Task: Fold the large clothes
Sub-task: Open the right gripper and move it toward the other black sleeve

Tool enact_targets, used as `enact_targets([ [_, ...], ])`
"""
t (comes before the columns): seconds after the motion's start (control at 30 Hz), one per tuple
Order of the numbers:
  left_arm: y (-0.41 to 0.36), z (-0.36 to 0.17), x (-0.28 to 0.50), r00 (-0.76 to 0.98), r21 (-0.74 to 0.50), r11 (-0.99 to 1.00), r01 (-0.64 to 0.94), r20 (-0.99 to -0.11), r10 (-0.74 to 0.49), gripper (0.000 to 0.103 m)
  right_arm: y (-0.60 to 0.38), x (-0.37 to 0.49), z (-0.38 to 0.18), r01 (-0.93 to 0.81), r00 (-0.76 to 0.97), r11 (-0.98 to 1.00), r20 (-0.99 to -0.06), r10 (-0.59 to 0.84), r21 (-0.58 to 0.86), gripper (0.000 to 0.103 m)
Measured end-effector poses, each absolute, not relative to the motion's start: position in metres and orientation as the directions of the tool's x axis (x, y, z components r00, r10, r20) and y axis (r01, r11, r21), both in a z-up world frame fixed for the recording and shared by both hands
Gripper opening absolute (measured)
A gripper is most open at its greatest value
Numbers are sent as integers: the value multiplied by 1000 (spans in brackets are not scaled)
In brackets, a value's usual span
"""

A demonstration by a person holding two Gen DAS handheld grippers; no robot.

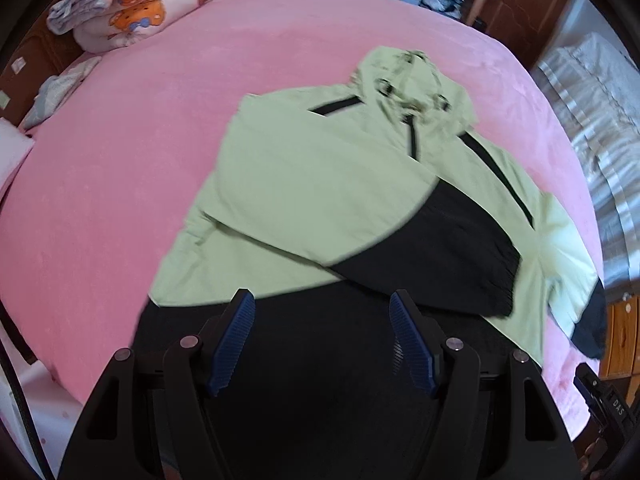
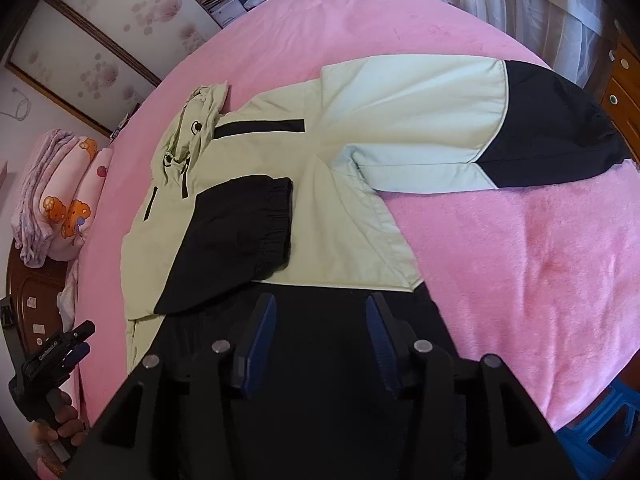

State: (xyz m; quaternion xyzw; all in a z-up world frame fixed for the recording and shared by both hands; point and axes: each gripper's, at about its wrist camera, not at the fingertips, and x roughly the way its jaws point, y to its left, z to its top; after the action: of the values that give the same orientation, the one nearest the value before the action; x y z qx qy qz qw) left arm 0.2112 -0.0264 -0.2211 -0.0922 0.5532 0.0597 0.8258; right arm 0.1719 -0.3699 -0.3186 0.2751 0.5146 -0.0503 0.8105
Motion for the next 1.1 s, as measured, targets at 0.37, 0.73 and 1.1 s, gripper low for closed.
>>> enact_targets([
  [0.37, -139, -210, 230, 298, -137, 983, 120, -940, -167, 70, -465, 123, -299, 539, 456, 779, -889, 50, 321, 53],
  [0.73, -219, -217, 266, 276, -174, 959, 225, -932, -234, 70, -575, 88, -323, 722, 464, 612, -882, -83, 322, 60],
  [1.1, -283, -234, 264, 266, -142, 983, 121, -949, -169, 70, -670, 99, -362, 729, 489, 543, -872, 13, 417, 60],
])
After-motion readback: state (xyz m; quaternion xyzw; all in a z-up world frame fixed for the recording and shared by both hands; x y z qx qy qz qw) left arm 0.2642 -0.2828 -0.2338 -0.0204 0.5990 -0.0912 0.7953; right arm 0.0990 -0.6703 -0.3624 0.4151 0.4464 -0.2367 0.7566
